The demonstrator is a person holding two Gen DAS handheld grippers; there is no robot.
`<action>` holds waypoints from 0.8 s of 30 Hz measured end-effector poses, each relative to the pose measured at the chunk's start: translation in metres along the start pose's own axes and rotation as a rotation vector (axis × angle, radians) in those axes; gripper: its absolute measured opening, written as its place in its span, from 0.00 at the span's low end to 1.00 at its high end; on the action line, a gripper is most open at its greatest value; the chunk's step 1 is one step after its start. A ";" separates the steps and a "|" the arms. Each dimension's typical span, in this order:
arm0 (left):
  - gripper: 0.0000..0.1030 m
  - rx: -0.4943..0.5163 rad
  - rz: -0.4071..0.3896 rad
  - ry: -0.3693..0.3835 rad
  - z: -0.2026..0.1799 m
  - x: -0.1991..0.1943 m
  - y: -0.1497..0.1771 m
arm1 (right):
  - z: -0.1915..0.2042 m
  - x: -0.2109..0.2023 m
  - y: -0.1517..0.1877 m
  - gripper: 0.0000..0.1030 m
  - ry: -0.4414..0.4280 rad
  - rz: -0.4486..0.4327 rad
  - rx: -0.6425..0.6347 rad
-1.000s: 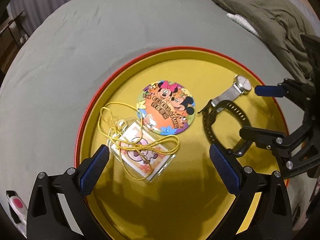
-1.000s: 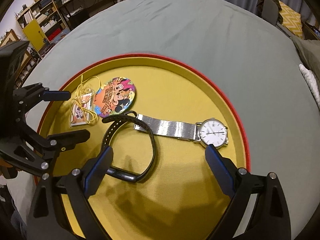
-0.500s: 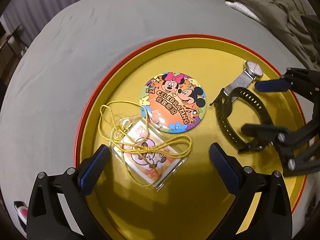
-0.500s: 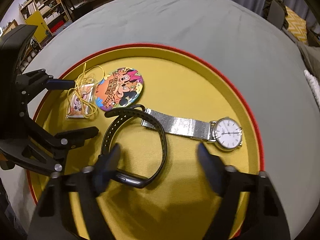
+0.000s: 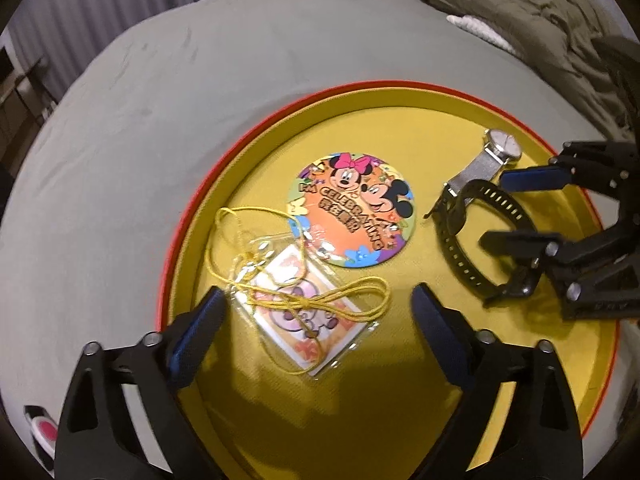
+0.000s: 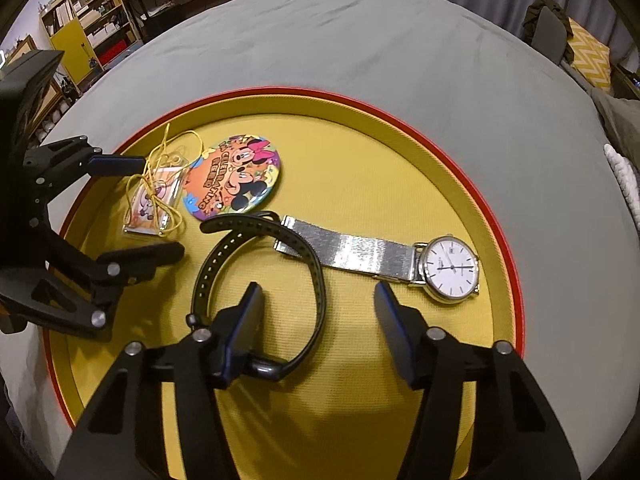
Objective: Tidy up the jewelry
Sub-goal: 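Lower the right tool around the black watch band while the left tool lowers around the yellow-cord card, then close the right tool on the black watch band while the left tool closes on the yellow-cord card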
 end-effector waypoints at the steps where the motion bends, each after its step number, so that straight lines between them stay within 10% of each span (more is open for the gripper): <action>1: 0.81 0.002 -0.003 0.002 0.000 -0.001 0.000 | -0.001 0.000 0.001 0.47 0.005 -0.001 0.000; 6: 0.61 0.008 -0.014 0.002 0.000 -0.007 0.000 | 0.003 -0.003 0.005 0.38 0.005 -0.009 -0.006; 12: 0.58 0.010 -0.017 0.008 -0.003 -0.011 0.004 | 0.016 -0.005 0.008 0.19 -0.001 -0.022 -0.030; 24: 0.47 0.025 -0.001 0.029 -0.002 -0.019 0.014 | 0.019 -0.005 0.008 0.13 -0.013 -0.035 -0.007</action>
Point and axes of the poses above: each gripper's, at about its wrist camera, not at the fingertips, and x roughly the way its jaws point, z to its left, y to its underside, the point moved 10 cm from there along x, roughly the way its jaws point, and after that the axes turned 6 degrees about -x, right-handed, at the moved point
